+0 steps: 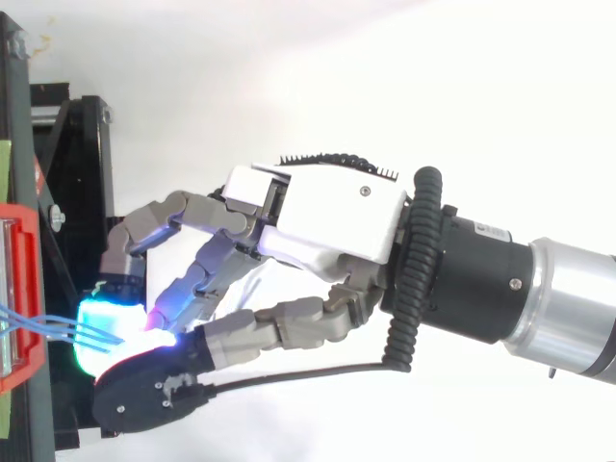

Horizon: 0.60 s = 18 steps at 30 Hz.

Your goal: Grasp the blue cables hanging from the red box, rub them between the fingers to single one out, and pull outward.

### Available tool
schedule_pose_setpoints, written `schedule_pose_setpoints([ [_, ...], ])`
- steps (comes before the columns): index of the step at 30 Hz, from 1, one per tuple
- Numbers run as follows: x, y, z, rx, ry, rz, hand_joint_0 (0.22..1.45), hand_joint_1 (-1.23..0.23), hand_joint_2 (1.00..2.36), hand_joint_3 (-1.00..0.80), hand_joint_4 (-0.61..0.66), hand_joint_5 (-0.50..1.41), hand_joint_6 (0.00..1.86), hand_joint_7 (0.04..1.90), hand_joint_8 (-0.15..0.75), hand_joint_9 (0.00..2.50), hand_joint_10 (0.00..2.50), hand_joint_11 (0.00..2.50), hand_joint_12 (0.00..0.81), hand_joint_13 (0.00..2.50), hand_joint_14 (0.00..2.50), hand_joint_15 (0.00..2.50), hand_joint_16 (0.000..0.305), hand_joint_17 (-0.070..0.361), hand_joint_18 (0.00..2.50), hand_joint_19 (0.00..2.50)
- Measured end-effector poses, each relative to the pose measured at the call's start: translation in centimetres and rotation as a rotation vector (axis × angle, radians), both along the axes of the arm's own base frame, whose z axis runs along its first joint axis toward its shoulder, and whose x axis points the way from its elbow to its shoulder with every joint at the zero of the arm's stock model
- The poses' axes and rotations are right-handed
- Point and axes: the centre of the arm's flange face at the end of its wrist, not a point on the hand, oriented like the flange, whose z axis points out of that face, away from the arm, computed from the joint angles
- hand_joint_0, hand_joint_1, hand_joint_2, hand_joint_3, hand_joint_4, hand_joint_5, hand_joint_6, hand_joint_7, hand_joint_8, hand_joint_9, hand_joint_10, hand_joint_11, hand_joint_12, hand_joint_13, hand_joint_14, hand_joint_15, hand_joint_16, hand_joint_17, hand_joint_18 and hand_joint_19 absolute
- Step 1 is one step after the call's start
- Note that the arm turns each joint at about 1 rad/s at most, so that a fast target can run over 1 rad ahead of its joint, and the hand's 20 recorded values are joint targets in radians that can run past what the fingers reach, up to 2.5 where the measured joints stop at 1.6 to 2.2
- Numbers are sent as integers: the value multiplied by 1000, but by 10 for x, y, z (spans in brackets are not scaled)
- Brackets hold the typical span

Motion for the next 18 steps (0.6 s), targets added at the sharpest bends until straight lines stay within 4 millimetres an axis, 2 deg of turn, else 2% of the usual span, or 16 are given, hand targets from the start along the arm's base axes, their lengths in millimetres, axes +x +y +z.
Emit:
schedule_pose_setpoints([
  [4,0,0,0,0,1,0,701,-921,1000,-500,-74,-146,898,908,199,1144,24,774,283,1001,28,714,39,88,811,633],
  [7,0,0,0,0,2,0,628,-904,1000,-500,-16,-127,886,970,196,1170,24,766,280,1009,30,722,39,88,809,658],
  [9,0,0,0,0,2,0,545,-810,1000,-500,-4,-115,878,987,192,1199,24,761,289,1027,30,728,41,92,820,664],
  [13,0,0,0,0,2,0,485,-685,1000,-500,18,-109,863,981,207,1213,23,744,317,1041,29,729,46,104,835,668],
  [15,0,0,0,0,2,0,475,-657,1000,-500,35,-107,858,962,211,1215,20,751,321,1044,29,731,47,106,842,665],
  [18,0,0,-1,0,2,0,473,-530,1000,-500,39,-99,837,960,212,1263,23,737,321,1069,28,727,48,108,846,677],
])
